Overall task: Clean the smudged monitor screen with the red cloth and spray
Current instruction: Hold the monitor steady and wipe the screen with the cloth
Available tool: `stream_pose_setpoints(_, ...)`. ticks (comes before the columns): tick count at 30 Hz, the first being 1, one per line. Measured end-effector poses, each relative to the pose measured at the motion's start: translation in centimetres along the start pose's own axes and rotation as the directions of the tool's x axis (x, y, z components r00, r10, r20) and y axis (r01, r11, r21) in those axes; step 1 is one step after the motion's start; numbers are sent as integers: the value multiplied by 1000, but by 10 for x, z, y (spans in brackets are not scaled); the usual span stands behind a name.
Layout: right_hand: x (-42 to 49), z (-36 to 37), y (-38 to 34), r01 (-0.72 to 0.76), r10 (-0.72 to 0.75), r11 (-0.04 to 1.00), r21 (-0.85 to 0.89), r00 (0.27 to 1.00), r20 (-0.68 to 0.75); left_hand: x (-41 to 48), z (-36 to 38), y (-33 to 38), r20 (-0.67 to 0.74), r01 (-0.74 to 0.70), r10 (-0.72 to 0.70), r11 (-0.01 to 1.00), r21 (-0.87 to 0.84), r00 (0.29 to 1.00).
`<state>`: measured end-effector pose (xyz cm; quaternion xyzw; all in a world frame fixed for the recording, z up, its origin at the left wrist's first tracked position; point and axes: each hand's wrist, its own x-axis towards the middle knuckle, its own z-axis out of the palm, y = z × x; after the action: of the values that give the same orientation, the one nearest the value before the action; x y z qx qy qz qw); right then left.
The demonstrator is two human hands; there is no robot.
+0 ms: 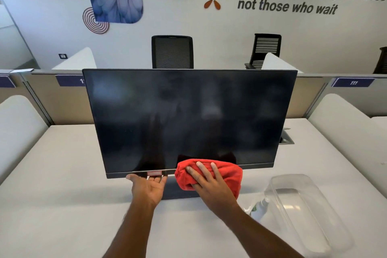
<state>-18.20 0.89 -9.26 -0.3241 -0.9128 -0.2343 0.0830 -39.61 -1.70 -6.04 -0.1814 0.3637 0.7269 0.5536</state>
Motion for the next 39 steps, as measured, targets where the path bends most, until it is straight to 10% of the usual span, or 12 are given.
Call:
stream_pose_setpoints(6, -20, -2, 8, -135, 137, 988, 74, 990, -25, -1, -1, 0, -31, -7, 6, 1000, -22, 1000)
stream_pose_setpoints(9, -26, -4, 4, -414, 440, 881, 229, 894, -79, -2, -1, 1, -41, -21, 20, 999, -28, 999)
stream_pose_setpoints(11, -19, -10, -3, -679, 768, 580, 450, 640, -23, -3, -1, 0, -52, -30, 28, 999, -34, 998)
stream_pose_setpoints(13, -4, -22, -5, -701, 962, 54, 711, 226, 150, -3, -2, -1, -50, -35, 33, 999, -35, 998)
stream_pose_setpoints(16, 13, -33, 15, -239, 854, -505, 829, -281, 439, -1, -2, 0, -56, -36, 33, 999, -35, 998)
stream_pose_setpoints(18, 16, -37, 39, -115, 760, -595, 795, -403, 510, 0, -3, 0, -52, -39, 37, 999, -35, 998)
stream_pose_setpoints(24, 12, -28, 79, -396, 780, -625, 673, -339, 526, 3, -2, -3, -58, -67, 66, 998, -8, 996)
stream_pose_setpoints(29, 14, -21, 50, -580, 896, -438, 687, -224, 383, 4, -1, -5, -68, -85, 84, 996, -16, 994)
stream_pose_setpoints(34, 30, -21, 13, -508, 886, -456, 731, -177, 430, 5, -2, -5, -40, -82, 81, 997, -15, 996)
stream_pose_setpoints(39, 49, -17, -61, -631, 909, -261, 731, 95, 406, 5, -3, -4, -6, -63, 63, 998, -26, 998)
